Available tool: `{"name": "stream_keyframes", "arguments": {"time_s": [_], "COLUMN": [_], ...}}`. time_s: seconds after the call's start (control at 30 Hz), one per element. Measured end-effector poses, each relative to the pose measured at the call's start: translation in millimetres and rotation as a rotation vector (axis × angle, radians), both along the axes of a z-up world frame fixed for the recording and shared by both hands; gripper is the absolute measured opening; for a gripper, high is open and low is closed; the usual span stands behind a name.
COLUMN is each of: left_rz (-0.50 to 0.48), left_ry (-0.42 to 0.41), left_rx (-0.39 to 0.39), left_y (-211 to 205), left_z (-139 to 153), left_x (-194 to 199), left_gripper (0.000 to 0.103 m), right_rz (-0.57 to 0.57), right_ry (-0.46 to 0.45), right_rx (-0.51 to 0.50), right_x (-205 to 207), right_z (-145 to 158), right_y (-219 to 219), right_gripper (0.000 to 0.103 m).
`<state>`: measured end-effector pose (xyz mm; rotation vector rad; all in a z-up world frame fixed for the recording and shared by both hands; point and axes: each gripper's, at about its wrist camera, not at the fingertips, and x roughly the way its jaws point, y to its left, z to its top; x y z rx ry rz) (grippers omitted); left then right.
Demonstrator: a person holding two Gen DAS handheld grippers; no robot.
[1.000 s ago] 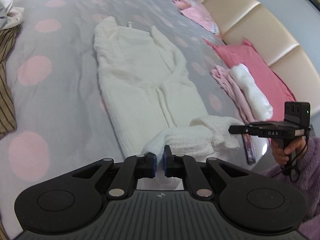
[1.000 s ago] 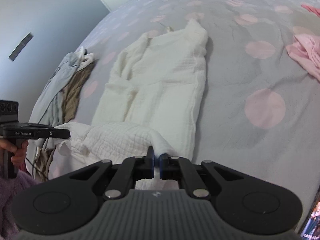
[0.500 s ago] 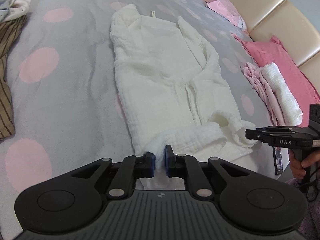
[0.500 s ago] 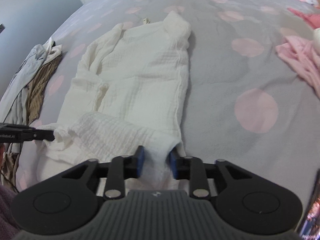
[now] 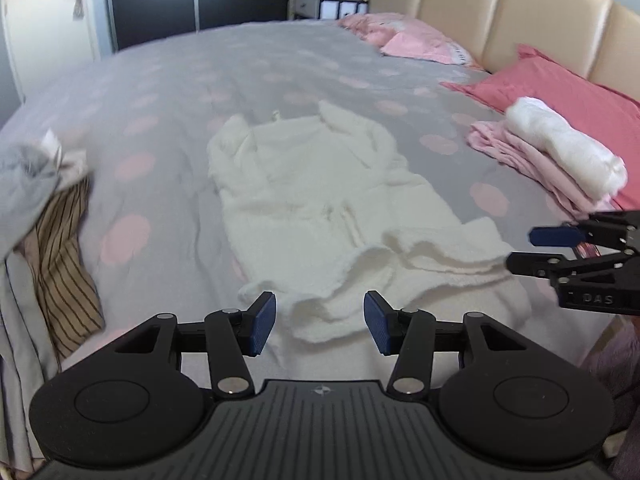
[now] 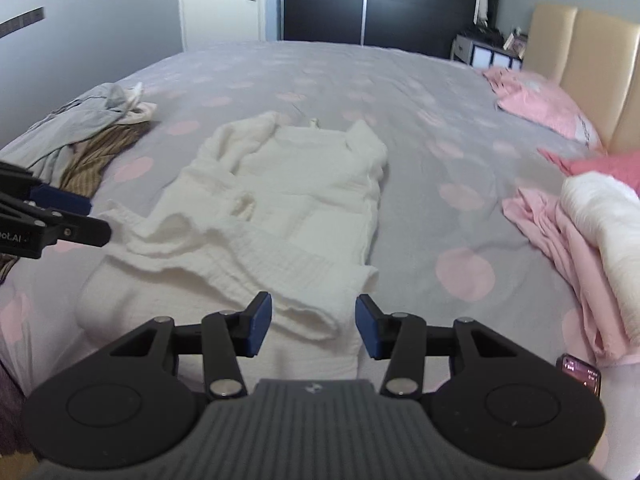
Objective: Fold clothes
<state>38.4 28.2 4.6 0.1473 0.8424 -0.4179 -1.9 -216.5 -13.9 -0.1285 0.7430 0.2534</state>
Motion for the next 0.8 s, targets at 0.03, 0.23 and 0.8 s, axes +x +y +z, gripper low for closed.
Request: {"name": "stream_keyframes", "arguments": {"time_s": [0.03,0.23,0.8], "left_rz": [-0.021,-0.101,0.011], "left_ry": [-0.009,-0.007,0.119], "left_rx": [-0.008,-0.004,-0.089], "left_y": [-4.1,-36.0,-24.1], "left_z": [1.4,-8.8,-59.8], "left_x": [-6.6,-34.6,2.3], "left_gripper": [0.046,0.041,0.032], "right_rz": [0.009,0.052,0.05], "right_ry": [-0.004,0.034,0.152], "right_rx": [-0.003,-0.005,-0.029], "right_x": [-3.4,-10.5,23.2], "right_z": [-0.2,-6.0,-45.5], "right_y": [2.1,13.1,26.5], "right_gripper": [0.05,0.036,0.027]}}
